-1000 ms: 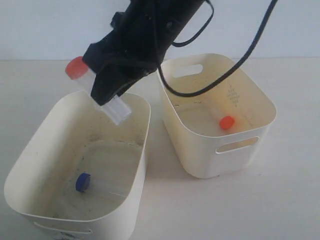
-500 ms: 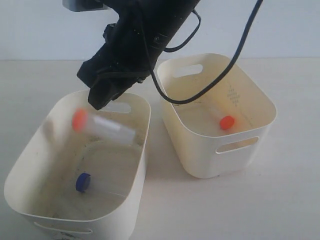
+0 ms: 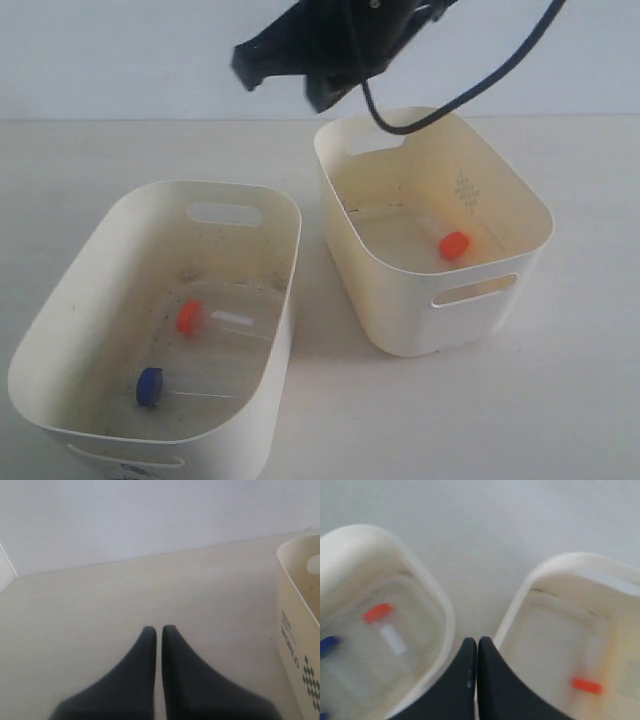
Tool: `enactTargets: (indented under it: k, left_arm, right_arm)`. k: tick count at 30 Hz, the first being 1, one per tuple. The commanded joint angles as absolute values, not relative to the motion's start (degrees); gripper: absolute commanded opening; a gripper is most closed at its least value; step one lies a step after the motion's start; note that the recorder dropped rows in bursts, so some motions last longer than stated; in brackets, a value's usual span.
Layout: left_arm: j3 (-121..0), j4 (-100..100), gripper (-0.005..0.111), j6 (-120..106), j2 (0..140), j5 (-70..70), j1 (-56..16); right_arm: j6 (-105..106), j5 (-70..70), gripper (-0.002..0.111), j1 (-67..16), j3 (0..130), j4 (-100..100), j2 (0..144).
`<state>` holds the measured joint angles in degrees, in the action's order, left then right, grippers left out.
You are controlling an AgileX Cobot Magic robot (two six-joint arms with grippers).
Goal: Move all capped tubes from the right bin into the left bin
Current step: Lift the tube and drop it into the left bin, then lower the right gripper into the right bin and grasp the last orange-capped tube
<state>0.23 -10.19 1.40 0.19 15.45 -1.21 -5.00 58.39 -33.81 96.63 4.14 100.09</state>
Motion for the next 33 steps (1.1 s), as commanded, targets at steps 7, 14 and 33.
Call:
enactTargets:
  k: [7,14,33]
  left_arm:
    - [0.0,-10.1,0.004,2.1,0.0,15.0,-1.1]
    - [0.0,-10.1,0.004,2.1,0.0,15.0,-1.1]
    - [0.0,-10.1,0.004,2.1,0.0,15.0,-1.1]
  right_arm:
    - [-24.7,70.0,0.000,-33.3,96.6,36.9,106.6]
    - [-23.0,70.0,0.000,-33.2,96.6,35.6,114.2]
    - [-22.2,70.0,0.000,-26.8,96.6,25.9,118.4]
